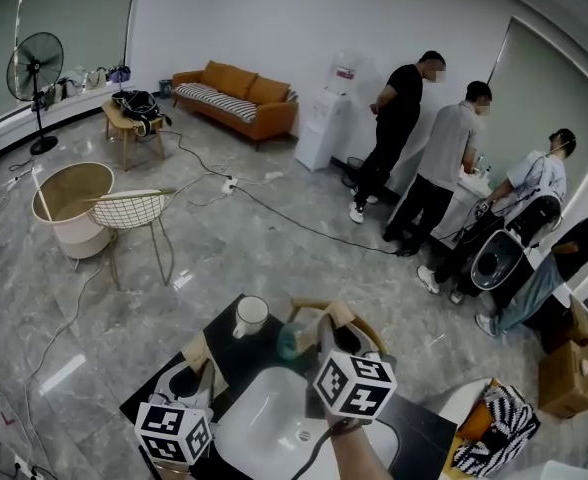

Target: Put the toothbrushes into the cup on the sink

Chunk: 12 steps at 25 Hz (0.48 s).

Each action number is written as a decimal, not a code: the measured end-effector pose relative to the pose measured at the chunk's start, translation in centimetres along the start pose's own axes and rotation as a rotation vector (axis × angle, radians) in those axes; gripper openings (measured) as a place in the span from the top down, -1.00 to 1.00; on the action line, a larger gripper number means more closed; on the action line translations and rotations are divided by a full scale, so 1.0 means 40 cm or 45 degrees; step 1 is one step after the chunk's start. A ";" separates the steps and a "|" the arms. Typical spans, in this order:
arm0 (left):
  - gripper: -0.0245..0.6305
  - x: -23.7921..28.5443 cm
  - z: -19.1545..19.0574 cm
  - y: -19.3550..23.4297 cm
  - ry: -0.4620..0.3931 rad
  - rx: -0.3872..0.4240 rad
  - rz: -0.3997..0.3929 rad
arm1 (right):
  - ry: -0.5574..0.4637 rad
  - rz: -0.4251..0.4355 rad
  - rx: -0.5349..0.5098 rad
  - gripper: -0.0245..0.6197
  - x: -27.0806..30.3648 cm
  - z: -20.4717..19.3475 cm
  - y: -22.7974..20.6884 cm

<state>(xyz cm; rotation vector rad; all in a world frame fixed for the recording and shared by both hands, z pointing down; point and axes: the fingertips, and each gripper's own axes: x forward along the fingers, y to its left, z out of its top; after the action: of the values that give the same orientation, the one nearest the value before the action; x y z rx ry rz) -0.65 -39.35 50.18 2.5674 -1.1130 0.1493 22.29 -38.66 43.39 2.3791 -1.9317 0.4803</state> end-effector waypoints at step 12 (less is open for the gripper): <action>0.80 -0.004 -0.007 0.047 -0.001 -0.054 0.042 | 0.038 -0.040 -0.020 0.82 0.072 -0.075 -0.017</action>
<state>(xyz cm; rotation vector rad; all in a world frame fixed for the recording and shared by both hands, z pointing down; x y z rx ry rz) -2.11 -40.32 50.92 2.5130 -1.1469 0.1308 22.82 -40.56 47.11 2.3746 -1.8758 0.4940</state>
